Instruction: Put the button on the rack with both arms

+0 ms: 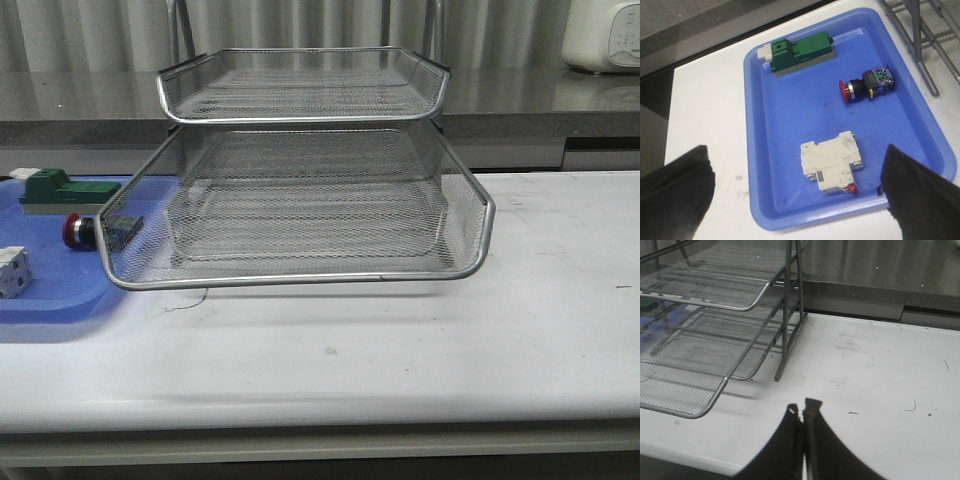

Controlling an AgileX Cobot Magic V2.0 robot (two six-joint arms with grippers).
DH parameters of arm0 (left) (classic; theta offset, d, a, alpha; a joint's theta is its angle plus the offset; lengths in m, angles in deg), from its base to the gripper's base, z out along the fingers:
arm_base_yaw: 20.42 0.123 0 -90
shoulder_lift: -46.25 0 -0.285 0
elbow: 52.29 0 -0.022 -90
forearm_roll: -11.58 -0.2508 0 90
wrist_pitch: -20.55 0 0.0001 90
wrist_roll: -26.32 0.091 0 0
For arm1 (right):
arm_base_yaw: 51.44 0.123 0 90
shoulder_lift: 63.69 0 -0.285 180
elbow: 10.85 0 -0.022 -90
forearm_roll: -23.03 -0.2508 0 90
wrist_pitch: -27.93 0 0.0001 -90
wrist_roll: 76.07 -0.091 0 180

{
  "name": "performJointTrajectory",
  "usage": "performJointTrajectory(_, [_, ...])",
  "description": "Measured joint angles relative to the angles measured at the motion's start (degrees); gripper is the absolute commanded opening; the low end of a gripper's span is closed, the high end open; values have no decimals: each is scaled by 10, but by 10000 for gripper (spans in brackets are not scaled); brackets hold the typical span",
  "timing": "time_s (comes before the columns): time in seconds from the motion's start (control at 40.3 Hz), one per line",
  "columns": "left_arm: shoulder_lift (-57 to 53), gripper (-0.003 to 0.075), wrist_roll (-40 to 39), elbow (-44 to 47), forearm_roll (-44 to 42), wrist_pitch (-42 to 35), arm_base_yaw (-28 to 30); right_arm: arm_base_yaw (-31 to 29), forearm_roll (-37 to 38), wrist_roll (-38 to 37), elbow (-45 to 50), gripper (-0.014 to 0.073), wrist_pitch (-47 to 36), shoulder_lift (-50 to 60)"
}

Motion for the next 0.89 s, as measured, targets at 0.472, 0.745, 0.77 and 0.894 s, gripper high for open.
performJointTrajectory(0.472, [348,640,307,-307,162,229,0,0,0,0,0,-60,0,0])
performJointTrajectory(0.745, [501,640,325,-465,164,301,0,0,0,0,0,-60,0,0])
performJointTrajectory(0.77, [510,640,325,-474,164,308,0,0,0,0,0,-60,0,0])
performJointTrajectory(0.894, [556,640,325,-521,165,336,0,0,0,0,0,-60,0,0])
